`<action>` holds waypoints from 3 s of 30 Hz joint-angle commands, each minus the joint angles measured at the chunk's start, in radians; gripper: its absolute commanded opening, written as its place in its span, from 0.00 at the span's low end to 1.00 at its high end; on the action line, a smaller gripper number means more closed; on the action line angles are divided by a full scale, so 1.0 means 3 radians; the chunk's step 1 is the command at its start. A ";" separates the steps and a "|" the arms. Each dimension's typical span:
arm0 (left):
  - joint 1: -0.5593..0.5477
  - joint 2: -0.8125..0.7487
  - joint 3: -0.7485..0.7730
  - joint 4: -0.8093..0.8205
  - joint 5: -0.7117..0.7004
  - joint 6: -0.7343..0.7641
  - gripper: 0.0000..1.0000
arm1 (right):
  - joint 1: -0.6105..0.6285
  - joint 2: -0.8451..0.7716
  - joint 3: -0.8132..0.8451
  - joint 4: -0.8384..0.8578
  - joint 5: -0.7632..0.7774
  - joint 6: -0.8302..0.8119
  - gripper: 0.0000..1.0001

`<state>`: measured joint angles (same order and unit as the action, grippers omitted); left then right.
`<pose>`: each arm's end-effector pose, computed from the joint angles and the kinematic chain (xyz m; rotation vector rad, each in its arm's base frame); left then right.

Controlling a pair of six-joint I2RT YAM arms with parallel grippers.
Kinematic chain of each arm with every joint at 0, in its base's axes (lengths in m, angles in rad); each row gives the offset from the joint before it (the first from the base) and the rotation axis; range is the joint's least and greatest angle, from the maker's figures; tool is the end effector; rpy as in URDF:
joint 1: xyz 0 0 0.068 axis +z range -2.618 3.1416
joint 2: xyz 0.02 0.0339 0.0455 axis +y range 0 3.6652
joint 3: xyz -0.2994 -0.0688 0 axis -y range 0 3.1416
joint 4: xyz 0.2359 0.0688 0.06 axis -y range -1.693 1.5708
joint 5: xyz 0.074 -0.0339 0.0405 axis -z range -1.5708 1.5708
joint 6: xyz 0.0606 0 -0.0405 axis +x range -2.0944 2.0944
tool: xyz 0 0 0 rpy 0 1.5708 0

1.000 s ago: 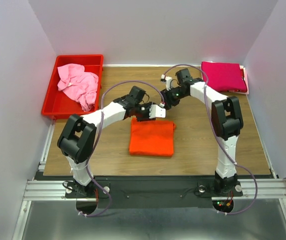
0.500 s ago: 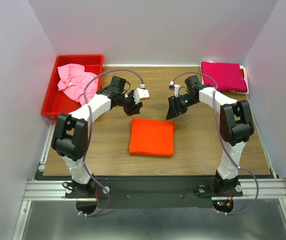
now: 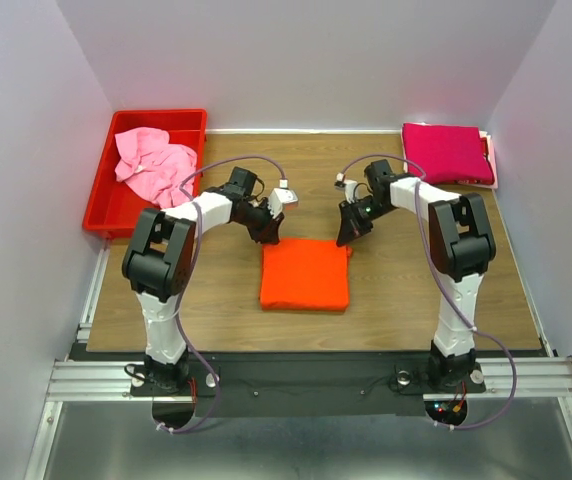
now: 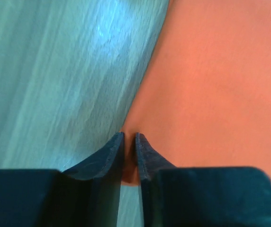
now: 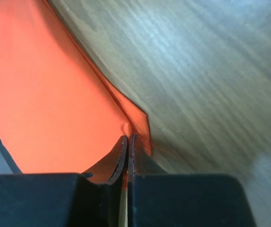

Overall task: Fold and stack the t-shirts
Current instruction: Fold the tshirt

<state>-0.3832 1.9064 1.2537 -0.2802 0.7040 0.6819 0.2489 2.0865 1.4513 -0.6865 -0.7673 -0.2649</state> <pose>0.3693 -0.1912 0.2040 1.4205 1.8561 -0.7287 0.3988 0.1448 0.1683 -0.8154 2.5687 1.0837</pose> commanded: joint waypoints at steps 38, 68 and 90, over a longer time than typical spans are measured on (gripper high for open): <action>0.0275 -0.0051 -0.1029 0.3204 0.1080 -0.3776 0.91 | 0.0045 -0.0303 -0.0574 0.1915 -0.0695 0.1901 1.00; 0.0244 0.0006 -0.1484 0.3517 0.1079 -0.4457 0.86 | 0.0147 -0.0385 -0.1008 0.1951 -0.0705 0.1988 1.00; -0.0103 -0.0736 -0.1934 0.3735 0.1340 -0.4690 0.70 | 0.0357 -0.1034 -0.1478 0.2181 -0.0975 0.2637 1.00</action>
<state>-0.4110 1.6154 0.7132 0.7399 1.1080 -0.6331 0.3412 1.7111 1.0332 -0.0875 -1.0554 0.4820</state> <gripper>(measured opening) 0.701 0.999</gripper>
